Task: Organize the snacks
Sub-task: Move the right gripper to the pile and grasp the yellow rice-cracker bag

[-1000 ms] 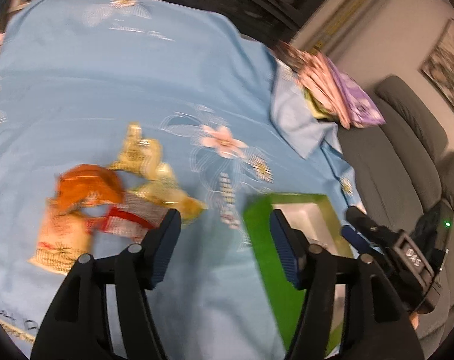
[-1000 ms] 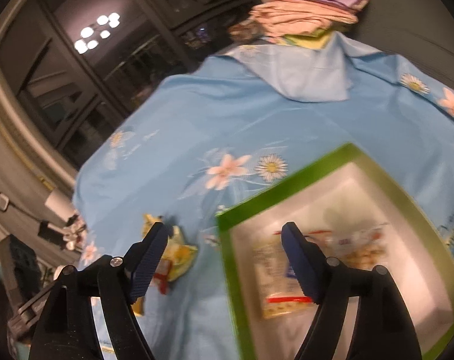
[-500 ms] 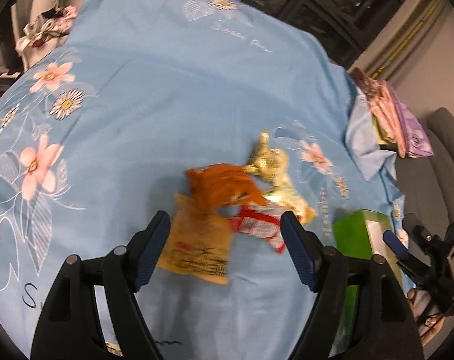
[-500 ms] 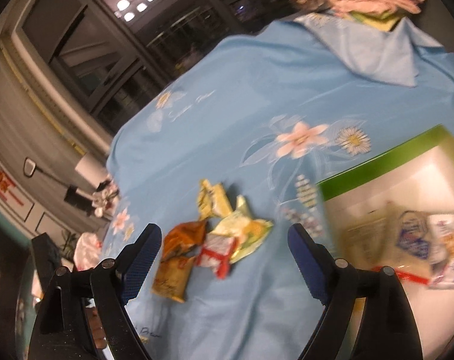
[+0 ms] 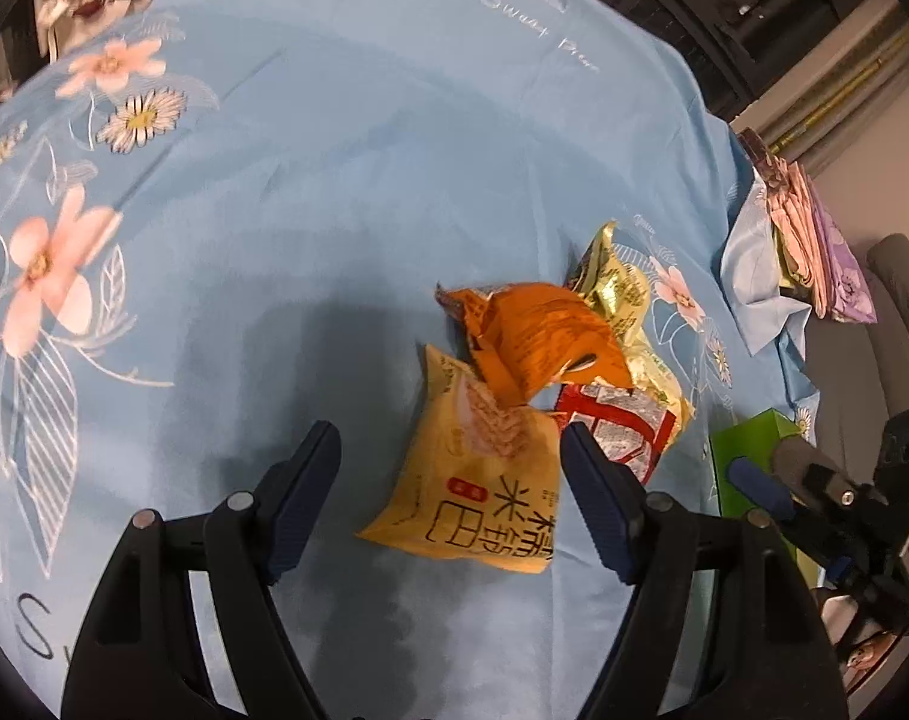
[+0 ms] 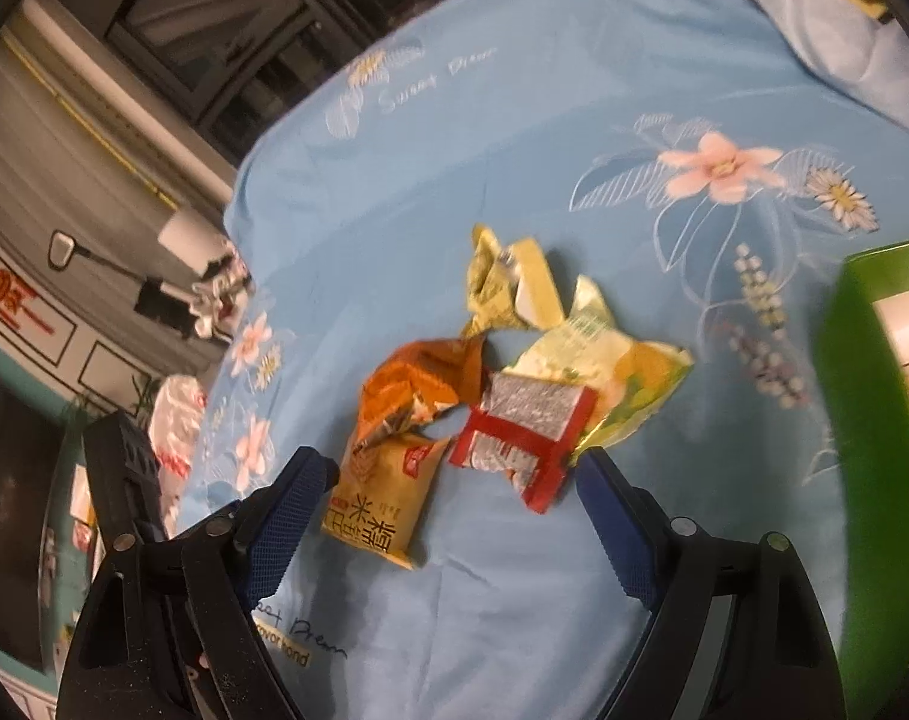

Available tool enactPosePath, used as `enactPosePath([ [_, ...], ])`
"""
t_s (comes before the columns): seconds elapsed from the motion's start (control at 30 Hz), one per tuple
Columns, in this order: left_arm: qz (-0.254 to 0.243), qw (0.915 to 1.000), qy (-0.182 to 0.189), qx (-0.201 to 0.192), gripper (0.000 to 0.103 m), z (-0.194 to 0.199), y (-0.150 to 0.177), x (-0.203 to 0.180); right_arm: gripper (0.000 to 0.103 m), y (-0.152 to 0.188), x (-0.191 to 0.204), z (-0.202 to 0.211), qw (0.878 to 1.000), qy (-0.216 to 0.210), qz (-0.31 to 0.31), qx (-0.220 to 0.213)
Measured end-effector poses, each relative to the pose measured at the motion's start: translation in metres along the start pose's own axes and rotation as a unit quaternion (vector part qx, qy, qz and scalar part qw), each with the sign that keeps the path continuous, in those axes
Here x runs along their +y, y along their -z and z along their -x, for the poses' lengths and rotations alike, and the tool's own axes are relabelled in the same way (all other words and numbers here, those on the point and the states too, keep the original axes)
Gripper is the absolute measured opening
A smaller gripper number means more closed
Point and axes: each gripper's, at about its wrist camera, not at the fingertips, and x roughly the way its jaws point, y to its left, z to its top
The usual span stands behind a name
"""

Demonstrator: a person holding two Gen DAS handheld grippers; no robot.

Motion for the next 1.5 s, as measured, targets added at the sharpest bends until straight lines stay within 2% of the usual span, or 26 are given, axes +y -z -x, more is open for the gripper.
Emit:
enactPosePath([
  [0.2,0.007,0.9999,0.013,0.004,0.075,-0.002,-0.001,0.005,0.086,-0.012,0.009,-0.022,0.999,-0.003,0.003,0.037],
  [0.4,0.006,0.9998,0.013,0.016,0.073,-0.009,0.002,0.006,0.077,-0.013,0.013,-0.048,0.997,-0.013,0.004,0.070],
  [0.47,0.002,0.9998,0.006,0.018,0.069,-0.009,0.002,0.006,0.067,-0.011,0.012,-0.059,0.996,-0.010,-0.002,0.089],
  [0.57,-0.009,0.9998,0.007,0.019,0.068,-0.009,0.003,0.002,0.066,-0.007,0.017,-0.068,0.995,-0.025,0.002,0.102],
  [0.73,-0.006,0.9996,0.007,0.027,0.054,-0.010,0.008,0.005,0.063,0.004,0.026,-0.084,0.992,-0.033,0.010,0.124],
  [0.83,-0.003,0.9992,0.023,0.032,0.043,-0.008,0.010,0.008,0.059,0.005,0.022,-0.088,0.990,-0.054,0.000,0.129],
  [1.1,-0.001,0.9989,0.030,0.037,0.039,-0.005,0.014,0.007,0.059,0.012,0.012,-0.091,0.984,-0.103,-0.032,0.141],
  [1.23,-0.006,0.9988,0.032,0.037,0.033,-0.002,0.018,0.004,0.059,0.015,0.010,-0.091,0.982,-0.116,-0.038,0.141],
  [1.5,-0.023,0.9989,0.027,0.031,0.030,0.005,0.025,-0.009,0.054,0.018,0.016,-0.082,0.984,-0.114,-0.035,0.130],
])
